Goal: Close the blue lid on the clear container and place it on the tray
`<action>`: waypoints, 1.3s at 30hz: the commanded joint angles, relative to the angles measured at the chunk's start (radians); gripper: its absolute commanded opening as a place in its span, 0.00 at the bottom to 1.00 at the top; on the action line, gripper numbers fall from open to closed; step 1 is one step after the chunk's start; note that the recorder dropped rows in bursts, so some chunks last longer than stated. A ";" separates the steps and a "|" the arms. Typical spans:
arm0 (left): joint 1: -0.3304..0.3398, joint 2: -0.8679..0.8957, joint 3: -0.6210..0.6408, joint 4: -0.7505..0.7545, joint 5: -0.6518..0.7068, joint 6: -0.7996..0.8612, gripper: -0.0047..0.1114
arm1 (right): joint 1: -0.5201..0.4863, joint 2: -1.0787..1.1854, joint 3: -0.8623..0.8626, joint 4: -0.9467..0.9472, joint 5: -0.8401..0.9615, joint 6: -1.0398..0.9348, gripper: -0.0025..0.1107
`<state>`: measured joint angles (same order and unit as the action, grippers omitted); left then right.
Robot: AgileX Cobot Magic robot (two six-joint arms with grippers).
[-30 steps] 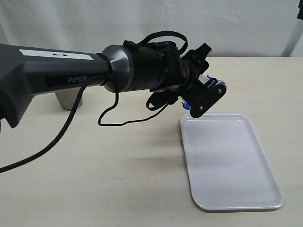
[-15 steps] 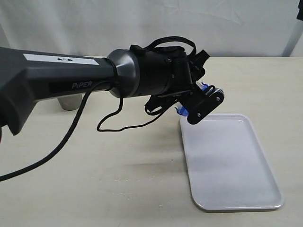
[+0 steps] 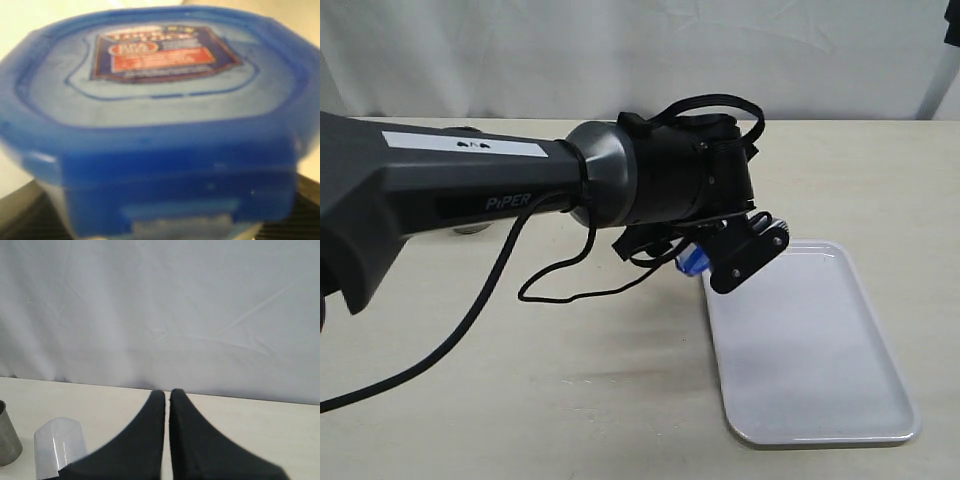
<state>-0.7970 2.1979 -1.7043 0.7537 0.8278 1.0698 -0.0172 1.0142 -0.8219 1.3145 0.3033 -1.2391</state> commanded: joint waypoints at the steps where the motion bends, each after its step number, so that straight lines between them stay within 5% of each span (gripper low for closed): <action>1: -0.011 -0.013 -0.006 -0.096 0.002 0.032 0.04 | 0.001 -0.001 -0.001 -0.006 0.014 -0.002 0.06; 10: -0.011 -0.014 -0.006 -0.341 -0.194 0.049 0.04 | 0.001 0.002 -0.001 -0.006 0.020 -0.002 0.06; 21: -0.007 -0.014 -0.006 -0.902 -0.377 0.164 0.04 | 0.001 0.002 -0.001 -0.009 -0.014 0.024 0.06; 26: 0.029 -0.014 -0.006 -1.194 -0.377 0.188 0.04 | -0.039 0.002 0.009 -0.070 -0.074 0.124 0.06; 34: 0.153 -0.011 -0.006 -2.054 -0.152 0.686 0.04 | -0.079 0.002 0.030 -0.070 -0.070 0.134 0.06; 39: 0.193 0.000 -0.006 -2.269 -0.008 0.782 0.04 | -0.079 0.002 0.030 -0.070 -0.053 0.134 0.06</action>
<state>-0.6184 2.1979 -1.7043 -1.3762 0.7437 1.7873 -0.0903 1.0142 -0.7929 1.2540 0.2348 -1.1106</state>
